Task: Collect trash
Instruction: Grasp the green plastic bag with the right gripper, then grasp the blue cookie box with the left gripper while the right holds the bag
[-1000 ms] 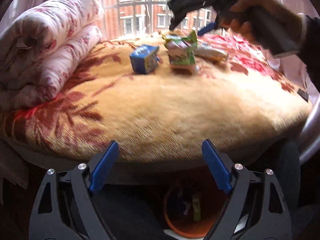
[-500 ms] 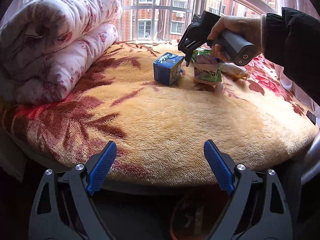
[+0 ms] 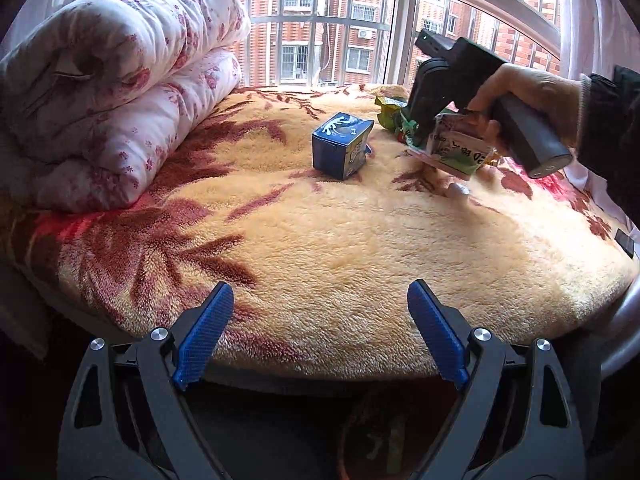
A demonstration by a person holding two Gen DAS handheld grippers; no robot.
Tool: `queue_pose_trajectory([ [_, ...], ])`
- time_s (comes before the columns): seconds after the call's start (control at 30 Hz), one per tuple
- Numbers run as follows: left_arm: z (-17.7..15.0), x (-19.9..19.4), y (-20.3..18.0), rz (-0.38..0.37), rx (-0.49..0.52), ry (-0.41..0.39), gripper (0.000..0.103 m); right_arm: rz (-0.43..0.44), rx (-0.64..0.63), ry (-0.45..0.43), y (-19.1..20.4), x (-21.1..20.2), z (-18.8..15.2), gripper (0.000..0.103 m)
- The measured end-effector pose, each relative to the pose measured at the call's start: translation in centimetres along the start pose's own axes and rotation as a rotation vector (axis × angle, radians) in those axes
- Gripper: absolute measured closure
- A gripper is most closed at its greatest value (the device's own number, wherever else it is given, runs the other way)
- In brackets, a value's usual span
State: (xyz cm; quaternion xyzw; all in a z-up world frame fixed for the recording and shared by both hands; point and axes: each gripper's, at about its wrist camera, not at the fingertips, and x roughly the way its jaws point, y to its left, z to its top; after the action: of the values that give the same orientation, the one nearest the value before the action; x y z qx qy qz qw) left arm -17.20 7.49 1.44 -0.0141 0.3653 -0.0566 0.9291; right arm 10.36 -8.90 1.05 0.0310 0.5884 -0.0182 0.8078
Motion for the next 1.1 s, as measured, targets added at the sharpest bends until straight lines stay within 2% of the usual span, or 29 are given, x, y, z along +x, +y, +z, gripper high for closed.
queue_pose_trajectory([
  [0.1,0.5,0.7,0.0,0.02,-0.006,0.016,0.017,0.088,-0.048,-0.053,-0.6,-2.6,-1.2,0.087],
  [0.2,1.5,1.4,0.1,0.032,-0.015,0.03,0.017,0.137,-0.124,-0.118,-0.5,-5.4,-3.3,0.087],
  [0.43,4.8,4.1,0.0,0.027,-0.022,0.078,0.017,0.164,-0.32,-0.254,-1.3,-10.1,-10.8,0.086],
  [0.63,7.7,6.5,-2.0,-0.014,0.109,0.074,0.017,0.15,-0.416,-0.336,-2.3,-12.2,-17.3,0.086],
  [0.77,9.9,8.8,-3.3,-0.045,0.201,0.084,0.017,0.175,-0.433,-0.367,-3.3,-13.1,-20.6,0.086],
  [0.97,13.0,13.0,-3.2,-0.117,0.204,0.142,0.017,0.22,-0.386,-0.394,-5.7,-13.7,-23.2,0.086],
  [1.1,14.6,16.1,-2.7,-0.115,0.206,0.184,0.017,0.229,-0.366,-0.386,-6.8,-13.3,-24.0,0.086],
])
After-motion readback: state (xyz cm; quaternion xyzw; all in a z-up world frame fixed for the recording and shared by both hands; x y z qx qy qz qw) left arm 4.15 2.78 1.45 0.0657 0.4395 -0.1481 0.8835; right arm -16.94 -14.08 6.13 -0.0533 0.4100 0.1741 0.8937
